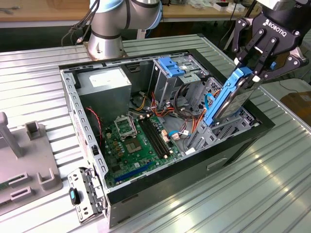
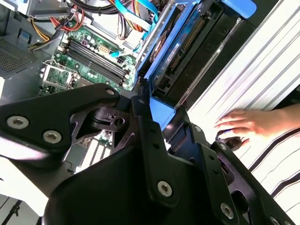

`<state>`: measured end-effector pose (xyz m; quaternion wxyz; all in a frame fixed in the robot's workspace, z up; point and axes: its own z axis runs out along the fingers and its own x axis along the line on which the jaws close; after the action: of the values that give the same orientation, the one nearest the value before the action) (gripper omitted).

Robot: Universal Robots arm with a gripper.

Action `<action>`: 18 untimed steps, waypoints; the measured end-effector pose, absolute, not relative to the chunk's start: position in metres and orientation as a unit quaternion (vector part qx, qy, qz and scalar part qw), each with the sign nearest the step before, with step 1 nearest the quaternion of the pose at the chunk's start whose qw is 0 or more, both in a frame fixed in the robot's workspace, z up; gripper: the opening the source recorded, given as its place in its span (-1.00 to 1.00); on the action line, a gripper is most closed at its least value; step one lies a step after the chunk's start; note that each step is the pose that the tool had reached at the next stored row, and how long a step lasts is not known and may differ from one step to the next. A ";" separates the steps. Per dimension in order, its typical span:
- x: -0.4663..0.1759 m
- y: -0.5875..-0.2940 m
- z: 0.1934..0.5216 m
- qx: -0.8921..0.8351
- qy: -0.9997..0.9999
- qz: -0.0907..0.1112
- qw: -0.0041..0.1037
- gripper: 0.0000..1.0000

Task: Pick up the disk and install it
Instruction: 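Insert the disk into the insertion slot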

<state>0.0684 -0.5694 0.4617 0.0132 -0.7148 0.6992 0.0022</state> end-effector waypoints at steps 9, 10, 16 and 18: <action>0.068 -0.570 0.454 -0.714 0.700 0.002 0.013 -0.26; 0.068 -0.570 0.454 -0.714 0.700 0.002 0.013 -0.26; 0.068 -0.570 0.458 -0.714 0.700 0.002 0.013 -0.26; 0.070 -0.570 0.460 -0.709 0.706 0.015 0.001 -0.26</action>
<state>0.0697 -0.5704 0.4597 0.0010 -0.7085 0.7055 0.0145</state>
